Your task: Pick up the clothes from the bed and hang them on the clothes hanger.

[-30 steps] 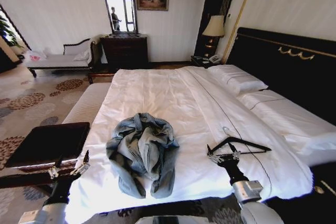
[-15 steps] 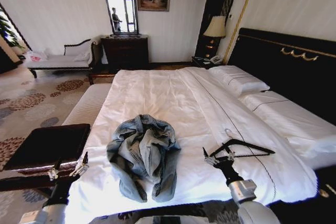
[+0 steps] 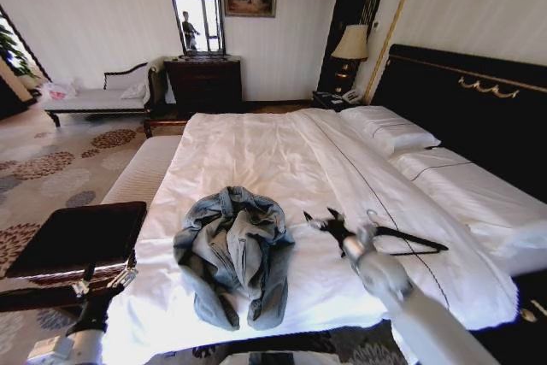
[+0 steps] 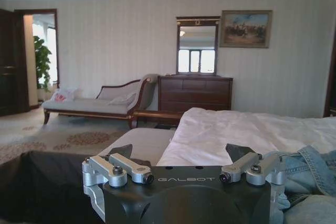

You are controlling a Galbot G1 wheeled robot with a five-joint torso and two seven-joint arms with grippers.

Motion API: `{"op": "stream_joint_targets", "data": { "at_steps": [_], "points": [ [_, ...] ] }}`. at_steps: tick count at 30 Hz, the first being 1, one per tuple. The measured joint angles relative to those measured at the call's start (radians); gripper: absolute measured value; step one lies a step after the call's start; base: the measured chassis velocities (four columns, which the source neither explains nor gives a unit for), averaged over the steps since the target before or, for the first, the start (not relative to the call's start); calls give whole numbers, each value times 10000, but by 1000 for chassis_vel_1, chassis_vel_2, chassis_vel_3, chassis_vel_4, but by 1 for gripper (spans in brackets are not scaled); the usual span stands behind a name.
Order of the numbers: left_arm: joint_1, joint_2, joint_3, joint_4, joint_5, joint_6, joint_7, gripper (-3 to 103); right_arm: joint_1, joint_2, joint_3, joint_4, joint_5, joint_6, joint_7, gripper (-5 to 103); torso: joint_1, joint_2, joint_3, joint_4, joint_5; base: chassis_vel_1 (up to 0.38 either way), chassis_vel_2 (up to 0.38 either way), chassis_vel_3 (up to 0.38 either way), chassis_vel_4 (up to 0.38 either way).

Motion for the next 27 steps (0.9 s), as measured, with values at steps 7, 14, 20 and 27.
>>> {"op": "stream_joint_targets", "data": {
  "at_steps": [7,14,20,27],
  "points": [
    [-203,-168,86,-12,107,221,-1,100,2837,-13,-2433,-1641,717,-447,-77,100,1,0,0,-5,-3,0,0,0,0],
    [-350,-115,64,89,50,326,-20,100,4250,359,-3873,-2793,768,-665,-277,100,0,-1,0,-4,0,0,0,0,0],
    [-376,-99,76,253,13,326,-20,100,4374,349,-4203,-2981,764,-794,-366,100,-2,0,-1,-7,-1,0,0,0,0],
    [-652,265,100,550,-179,523,-76,100,4583,542,-4733,-3557,505,-773,-485,100,-3,0,-2,-5,-1,0,0,0,0]
  ]
}}
